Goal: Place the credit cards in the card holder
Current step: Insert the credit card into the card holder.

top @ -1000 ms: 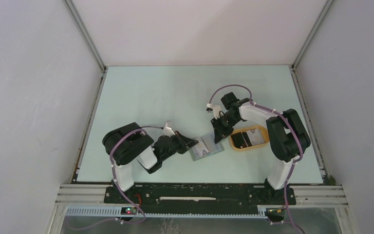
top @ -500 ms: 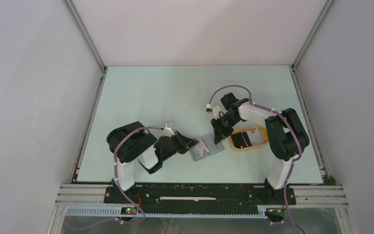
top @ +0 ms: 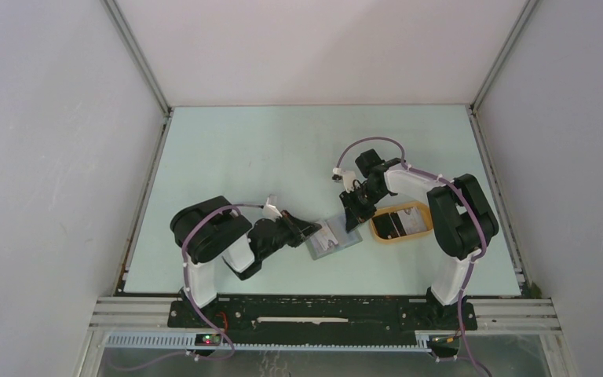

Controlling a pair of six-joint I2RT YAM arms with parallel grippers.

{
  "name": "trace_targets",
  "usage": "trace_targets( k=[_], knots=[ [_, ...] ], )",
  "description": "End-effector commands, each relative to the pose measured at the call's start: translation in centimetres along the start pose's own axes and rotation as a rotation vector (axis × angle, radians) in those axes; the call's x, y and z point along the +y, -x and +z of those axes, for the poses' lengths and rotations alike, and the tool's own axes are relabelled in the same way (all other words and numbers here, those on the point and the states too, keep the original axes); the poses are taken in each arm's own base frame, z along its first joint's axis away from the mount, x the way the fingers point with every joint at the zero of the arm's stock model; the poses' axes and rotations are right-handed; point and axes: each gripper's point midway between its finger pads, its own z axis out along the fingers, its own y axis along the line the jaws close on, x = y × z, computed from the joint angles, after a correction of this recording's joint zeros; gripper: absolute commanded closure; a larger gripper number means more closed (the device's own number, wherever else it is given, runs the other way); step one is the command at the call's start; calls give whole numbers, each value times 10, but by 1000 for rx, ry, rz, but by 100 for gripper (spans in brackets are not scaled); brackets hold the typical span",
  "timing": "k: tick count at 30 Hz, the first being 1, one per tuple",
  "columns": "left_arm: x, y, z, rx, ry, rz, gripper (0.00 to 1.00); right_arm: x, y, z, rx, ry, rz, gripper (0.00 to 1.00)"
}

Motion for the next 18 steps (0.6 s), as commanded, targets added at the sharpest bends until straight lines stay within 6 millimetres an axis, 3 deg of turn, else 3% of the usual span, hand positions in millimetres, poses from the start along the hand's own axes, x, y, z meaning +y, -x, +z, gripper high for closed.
trace_targets(
  k=[1, 18],
  knots=[
    [-13, 6, 7, -24, -50, -6, 100, 0, 10, -2, -13, -7, -32, 76],
    [2, 2, 15, -12, -23, -17, 100, 0, 9, -3, -11, -6, -31, 76]
  ],
)
